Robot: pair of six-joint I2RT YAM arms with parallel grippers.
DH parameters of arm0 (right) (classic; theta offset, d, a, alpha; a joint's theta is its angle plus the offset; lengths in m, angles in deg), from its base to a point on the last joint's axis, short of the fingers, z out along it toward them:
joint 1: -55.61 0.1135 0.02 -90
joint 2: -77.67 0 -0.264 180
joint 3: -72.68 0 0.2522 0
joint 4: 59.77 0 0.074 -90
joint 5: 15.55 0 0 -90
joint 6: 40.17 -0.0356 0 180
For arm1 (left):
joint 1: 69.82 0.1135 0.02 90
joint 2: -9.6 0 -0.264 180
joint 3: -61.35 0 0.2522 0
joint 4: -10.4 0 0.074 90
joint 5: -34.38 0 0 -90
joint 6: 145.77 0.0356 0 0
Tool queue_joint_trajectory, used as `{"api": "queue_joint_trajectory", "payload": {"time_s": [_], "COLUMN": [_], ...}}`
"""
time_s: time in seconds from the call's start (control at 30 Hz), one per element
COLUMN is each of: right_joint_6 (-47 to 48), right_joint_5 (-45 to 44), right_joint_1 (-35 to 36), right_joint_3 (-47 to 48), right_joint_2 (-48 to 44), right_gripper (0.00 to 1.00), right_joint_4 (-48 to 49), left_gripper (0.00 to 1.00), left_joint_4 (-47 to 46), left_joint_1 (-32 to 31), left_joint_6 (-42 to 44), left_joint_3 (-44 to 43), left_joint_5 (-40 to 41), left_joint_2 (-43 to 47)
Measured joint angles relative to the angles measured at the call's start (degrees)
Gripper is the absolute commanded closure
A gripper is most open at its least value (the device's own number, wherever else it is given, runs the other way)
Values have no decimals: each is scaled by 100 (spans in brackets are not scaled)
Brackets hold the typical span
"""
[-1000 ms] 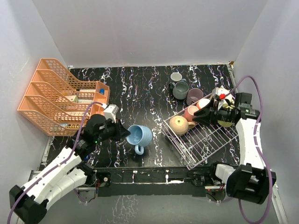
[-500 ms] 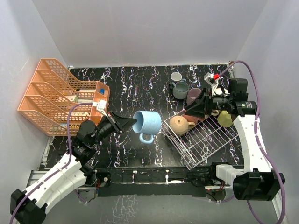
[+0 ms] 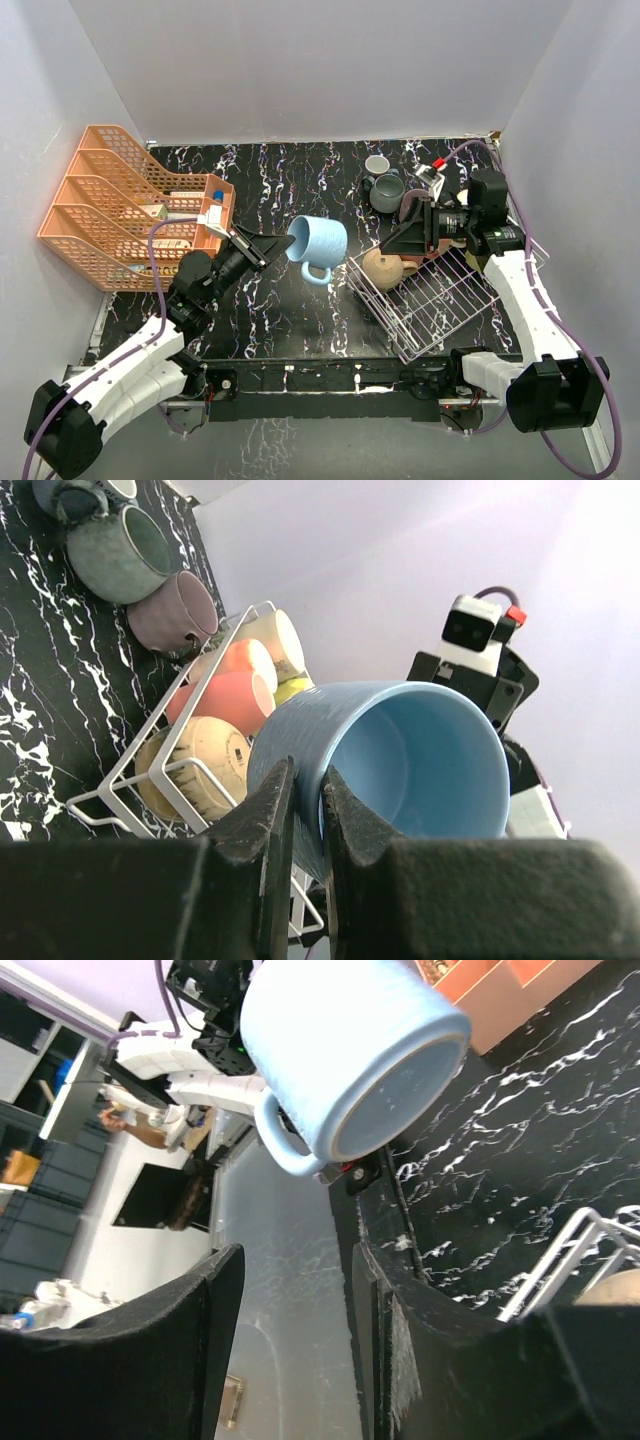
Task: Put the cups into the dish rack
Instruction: Place the cup at the center of the board.
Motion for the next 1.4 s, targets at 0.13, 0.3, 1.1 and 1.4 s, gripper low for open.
{"api": "queue_joint_trajectory", "payload": {"time_s": [0.13, 0.3, 1.1, 1.4], "right_joint_6": [-603, -1333, -2437, -2229], "right_joint_5": [-15, -157, -339, -339], "right_joint_1": [245, 691, 938, 590], "right_joint_3": [-352, -592, -1187, -1449], "right_joint_2": [-15, 208, 306, 42], "right_gripper": [40, 40, 39, 36], "right_joint_4": [540, 1281, 3515, 3786], "left_gripper": [100, 100, 100, 73], "left_joint_4": [-369, -616, 1235, 2588], "left_joint_1": [0, 0, 7, 7], "left_joint_6": [-175, -284, 1078, 1836], "left_joint_3": [170, 221, 1121, 496], "left_joint_5": [197, 315, 1040, 1353], "left_joint_2": [-153, -662, -476, -597]}}
